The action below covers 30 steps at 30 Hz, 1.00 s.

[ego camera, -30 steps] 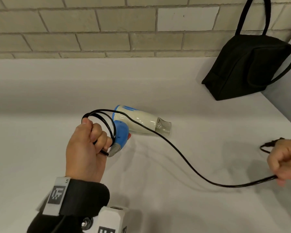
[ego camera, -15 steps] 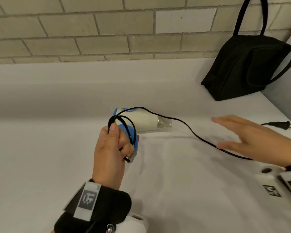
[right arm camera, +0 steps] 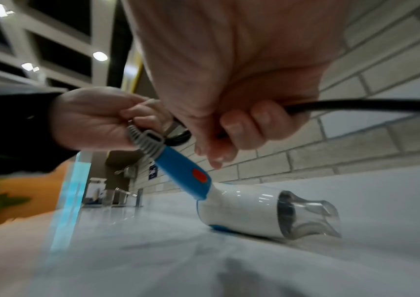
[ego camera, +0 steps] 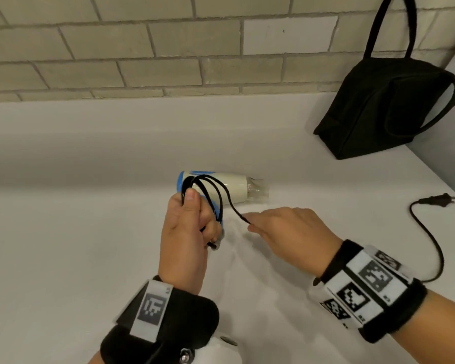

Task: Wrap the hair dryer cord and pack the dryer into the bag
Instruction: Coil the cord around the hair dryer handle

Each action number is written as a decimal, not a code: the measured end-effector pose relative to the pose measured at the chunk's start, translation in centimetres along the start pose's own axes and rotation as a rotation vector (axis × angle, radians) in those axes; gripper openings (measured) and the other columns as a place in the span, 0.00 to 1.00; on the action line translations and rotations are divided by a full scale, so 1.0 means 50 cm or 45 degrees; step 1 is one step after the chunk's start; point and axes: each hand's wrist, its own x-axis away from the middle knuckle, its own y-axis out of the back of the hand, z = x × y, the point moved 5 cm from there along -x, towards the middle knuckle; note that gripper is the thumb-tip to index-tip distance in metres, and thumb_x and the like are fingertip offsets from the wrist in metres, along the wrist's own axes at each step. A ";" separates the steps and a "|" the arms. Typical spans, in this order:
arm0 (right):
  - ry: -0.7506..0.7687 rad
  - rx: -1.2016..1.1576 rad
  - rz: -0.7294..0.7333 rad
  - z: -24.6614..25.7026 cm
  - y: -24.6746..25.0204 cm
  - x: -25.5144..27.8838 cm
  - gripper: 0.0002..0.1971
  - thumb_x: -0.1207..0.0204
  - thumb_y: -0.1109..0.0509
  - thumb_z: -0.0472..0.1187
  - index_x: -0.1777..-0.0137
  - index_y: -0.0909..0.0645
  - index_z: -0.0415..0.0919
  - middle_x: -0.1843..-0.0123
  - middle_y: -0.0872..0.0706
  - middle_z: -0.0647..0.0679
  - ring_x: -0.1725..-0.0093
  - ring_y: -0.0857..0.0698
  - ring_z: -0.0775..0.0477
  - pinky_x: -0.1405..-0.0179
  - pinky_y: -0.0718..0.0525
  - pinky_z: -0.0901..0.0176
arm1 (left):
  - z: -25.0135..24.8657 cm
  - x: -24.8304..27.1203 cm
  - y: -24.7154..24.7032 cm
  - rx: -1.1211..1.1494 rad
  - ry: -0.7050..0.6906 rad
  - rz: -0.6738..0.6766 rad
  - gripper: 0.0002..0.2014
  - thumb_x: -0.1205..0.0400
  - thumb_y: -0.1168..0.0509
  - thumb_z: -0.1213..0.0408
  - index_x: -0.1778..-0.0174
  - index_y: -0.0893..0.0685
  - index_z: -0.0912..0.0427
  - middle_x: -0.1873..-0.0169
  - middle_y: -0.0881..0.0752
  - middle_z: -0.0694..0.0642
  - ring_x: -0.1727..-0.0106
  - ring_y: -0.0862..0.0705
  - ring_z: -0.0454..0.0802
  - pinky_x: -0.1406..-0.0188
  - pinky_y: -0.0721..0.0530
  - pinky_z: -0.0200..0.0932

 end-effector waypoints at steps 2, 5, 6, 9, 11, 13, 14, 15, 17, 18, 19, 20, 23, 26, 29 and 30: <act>0.016 0.071 0.038 0.013 -0.006 0.006 0.11 0.17 0.49 0.44 0.40 0.28 0.46 0.50 0.15 0.45 0.57 0.19 0.36 0.66 0.34 0.55 | 0.006 0.005 -0.019 -0.066 -0.003 0.073 0.14 0.21 0.48 0.52 0.72 0.36 0.51 0.85 0.35 0.43 0.84 0.40 0.40 0.74 0.31 0.38; 0.031 0.089 0.026 0.022 -0.009 0.015 0.12 0.17 0.50 0.43 0.40 0.28 0.43 0.50 0.15 0.44 0.55 0.18 0.34 0.67 0.34 0.53 | 0.011 0.015 -0.048 -0.149 -0.004 0.199 0.11 0.23 0.48 0.52 0.69 0.35 0.52 0.84 0.33 0.44 0.82 0.39 0.39 0.81 0.35 0.33; 0.031 0.072 0.035 0.025 -0.008 0.018 0.12 0.17 0.50 0.43 0.41 0.28 0.43 0.50 0.15 0.43 0.54 0.17 0.34 0.66 0.34 0.53 | 0.012 0.017 -0.056 -0.186 -0.012 0.246 0.11 0.23 0.48 0.52 0.68 0.35 0.53 0.85 0.32 0.45 0.82 0.37 0.39 0.81 0.34 0.31; 0.063 -0.007 0.074 0.041 -0.005 0.023 0.11 0.18 0.49 0.39 0.45 0.25 0.41 0.51 0.16 0.40 0.56 0.18 0.35 0.65 0.27 0.51 | 0.015 0.024 -0.076 -0.353 -0.091 0.349 0.12 0.20 0.46 0.52 0.67 0.33 0.53 0.83 0.27 0.44 0.81 0.32 0.38 0.79 0.32 0.26; 0.038 -0.062 0.096 0.043 0.000 0.026 0.14 0.17 0.49 0.42 0.49 0.23 0.36 0.53 0.16 0.38 0.61 0.20 0.36 0.63 0.25 0.51 | 0.015 0.030 -0.084 -0.434 -0.167 0.403 0.11 0.20 0.48 0.55 0.66 0.33 0.54 0.78 0.28 0.45 0.78 0.29 0.36 0.77 0.30 0.25; -0.009 -0.162 0.109 0.042 0.010 0.030 0.16 0.18 0.47 0.46 0.52 0.22 0.35 0.55 0.15 0.36 0.63 0.22 0.40 0.61 0.22 0.51 | 0.018 0.034 -0.089 -0.498 -0.206 0.443 0.11 0.18 0.50 0.57 0.66 0.33 0.55 0.73 0.27 0.49 0.74 0.27 0.35 0.73 0.28 0.25; -0.026 -0.234 0.118 0.044 0.014 0.032 0.16 0.20 0.45 0.46 0.53 0.22 0.35 0.56 0.15 0.36 0.63 0.21 0.39 0.59 0.20 0.50 | 0.019 0.034 -0.091 -0.515 -0.206 0.442 0.11 0.19 0.50 0.56 0.65 0.32 0.57 0.71 0.27 0.50 0.74 0.27 0.35 0.73 0.27 0.25; -0.039 -0.333 0.128 0.047 0.016 0.035 0.14 0.21 0.42 0.46 0.56 0.21 0.36 0.57 0.14 0.37 0.63 0.18 0.39 0.58 0.19 0.49 | 0.018 0.034 -0.092 -0.524 -0.206 0.441 0.12 0.19 0.50 0.55 0.63 0.31 0.59 0.70 0.27 0.50 0.74 0.27 0.35 0.74 0.27 0.25; -0.077 -0.594 0.139 0.048 0.015 0.039 0.10 0.24 0.38 0.43 0.67 0.24 0.46 0.65 0.15 0.43 0.67 0.18 0.50 0.61 0.19 0.51 | 0.016 0.030 -0.095 -0.563 -0.213 0.438 0.15 0.23 0.51 0.53 0.61 0.30 0.63 0.70 0.27 0.50 0.74 0.25 0.35 0.75 0.26 0.25; -0.095 -0.714 0.143 0.047 0.013 0.042 0.12 0.25 0.37 0.41 0.70 0.27 0.52 0.69 0.18 0.49 0.71 0.21 0.57 0.65 0.22 0.57 | 0.015 0.026 -0.095 -0.582 -0.223 0.435 0.15 0.24 0.51 0.53 0.61 0.30 0.63 0.69 0.26 0.50 0.74 0.24 0.35 0.75 0.26 0.25; -0.107 -0.812 0.161 0.049 0.011 0.044 0.15 0.24 0.37 0.40 0.71 0.31 0.57 0.72 0.23 0.55 0.73 0.23 0.60 0.68 0.27 0.64 | 0.014 0.022 -0.093 -0.590 -0.233 0.433 0.14 0.25 0.51 0.53 0.61 0.30 0.62 0.69 0.26 0.50 0.72 0.23 0.35 0.74 0.25 0.25; -0.110 -0.887 0.196 0.050 0.008 0.046 0.17 0.24 0.37 0.40 0.71 0.32 0.59 0.72 0.25 0.57 0.73 0.24 0.61 0.69 0.30 0.68 | 0.015 0.018 -0.090 -0.591 -0.233 0.433 0.13 0.25 0.51 0.52 0.61 0.30 0.60 0.69 0.25 0.50 0.71 0.22 0.36 0.74 0.24 0.25; -0.072 -0.957 0.288 0.049 0.004 0.054 0.17 0.22 0.39 0.38 0.69 0.32 0.59 0.69 0.25 0.60 0.71 0.24 0.62 0.65 0.28 0.71 | 0.022 0.015 -0.085 -0.640 -0.220 0.469 0.11 0.25 0.51 0.50 0.62 0.33 0.53 0.69 0.20 0.51 0.71 0.19 0.46 0.73 0.18 0.32; -0.038 -0.882 0.283 0.037 0.018 0.057 0.16 0.23 0.37 0.39 0.70 0.27 0.58 0.71 0.23 0.61 0.71 0.22 0.67 0.66 0.28 0.75 | 0.034 0.023 -0.081 -0.783 -0.237 0.495 0.09 0.25 0.52 0.47 0.63 0.36 0.48 0.72 0.19 0.49 0.76 0.18 0.47 0.75 0.18 0.42; -0.014 -0.634 0.204 0.023 0.041 0.058 0.06 0.26 0.33 0.45 0.61 0.15 0.52 0.67 0.16 0.59 0.66 0.20 0.61 0.60 0.21 0.63 | 0.044 0.028 -0.081 -0.905 -0.250 0.503 0.11 0.26 0.53 0.45 0.65 0.38 0.47 0.78 0.26 0.50 0.80 0.26 0.46 0.76 0.24 0.46; -0.021 -0.552 0.148 0.019 0.052 0.058 0.05 0.28 0.32 0.48 0.59 0.15 0.52 0.65 0.13 0.58 0.64 0.18 0.60 0.57 0.19 0.57 | 0.048 0.029 -0.082 -0.905 -0.241 0.505 0.11 0.26 0.53 0.45 0.66 0.38 0.47 0.78 0.29 0.49 0.79 0.29 0.44 0.77 0.27 0.43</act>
